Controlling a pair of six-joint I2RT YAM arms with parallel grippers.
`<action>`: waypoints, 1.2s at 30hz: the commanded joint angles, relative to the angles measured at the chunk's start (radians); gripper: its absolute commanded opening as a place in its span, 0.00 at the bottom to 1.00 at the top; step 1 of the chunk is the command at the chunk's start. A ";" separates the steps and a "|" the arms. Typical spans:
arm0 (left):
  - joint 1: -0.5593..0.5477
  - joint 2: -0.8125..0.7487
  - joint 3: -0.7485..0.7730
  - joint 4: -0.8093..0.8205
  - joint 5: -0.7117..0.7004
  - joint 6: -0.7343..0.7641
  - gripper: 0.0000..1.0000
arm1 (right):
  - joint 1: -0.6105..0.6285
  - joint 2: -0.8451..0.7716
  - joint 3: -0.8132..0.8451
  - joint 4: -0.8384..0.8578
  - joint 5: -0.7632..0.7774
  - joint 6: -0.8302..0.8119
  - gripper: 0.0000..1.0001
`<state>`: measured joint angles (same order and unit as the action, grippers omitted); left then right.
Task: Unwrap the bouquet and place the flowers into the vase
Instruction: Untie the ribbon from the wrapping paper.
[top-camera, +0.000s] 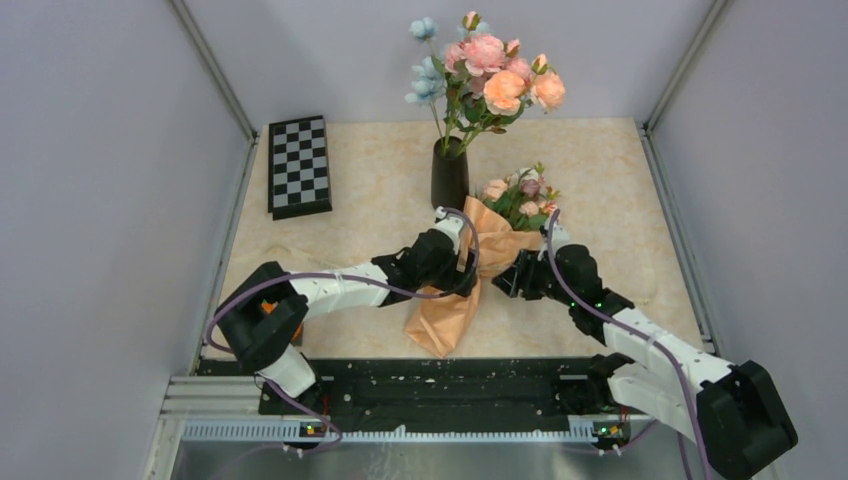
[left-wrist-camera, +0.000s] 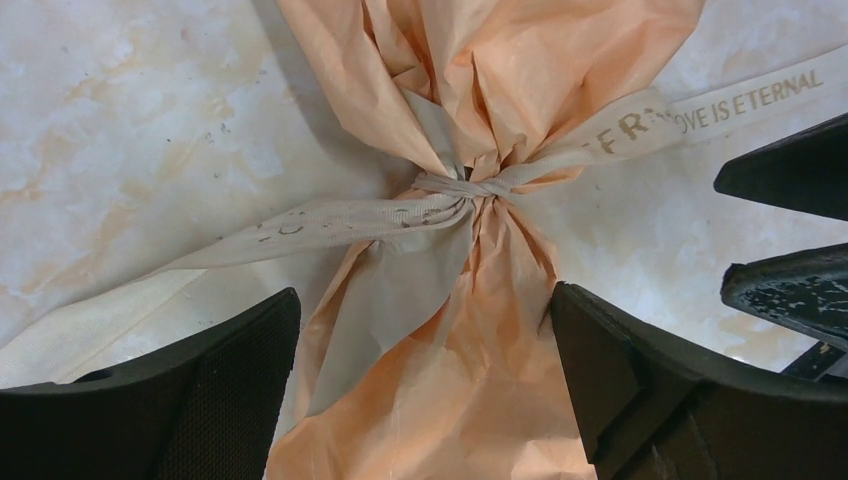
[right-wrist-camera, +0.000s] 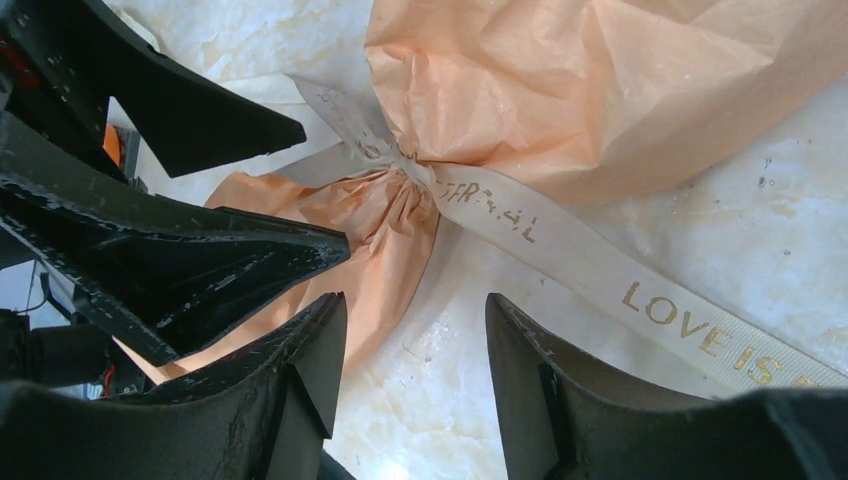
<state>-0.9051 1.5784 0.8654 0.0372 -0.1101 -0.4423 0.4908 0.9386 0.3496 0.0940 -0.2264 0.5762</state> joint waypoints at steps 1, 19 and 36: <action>-0.014 0.034 0.018 0.035 -0.025 0.018 0.99 | 0.009 -0.012 -0.011 0.061 -0.034 -0.031 0.55; -0.026 0.069 -0.074 0.067 -0.004 0.025 0.28 | 0.072 0.105 0.070 0.121 -0.045 -0.119 0.37; -0.027 0.063 -0.102 0.077 -0.006 0.003 0.00 | 0.195 0.385 0.227 0.178 0.193 -0.190 0.27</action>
<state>-0.9287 1.6333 0.7906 0.1513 -0.1177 -0.4397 0.6567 1.2793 0.5072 0.2249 -0.1040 0.4252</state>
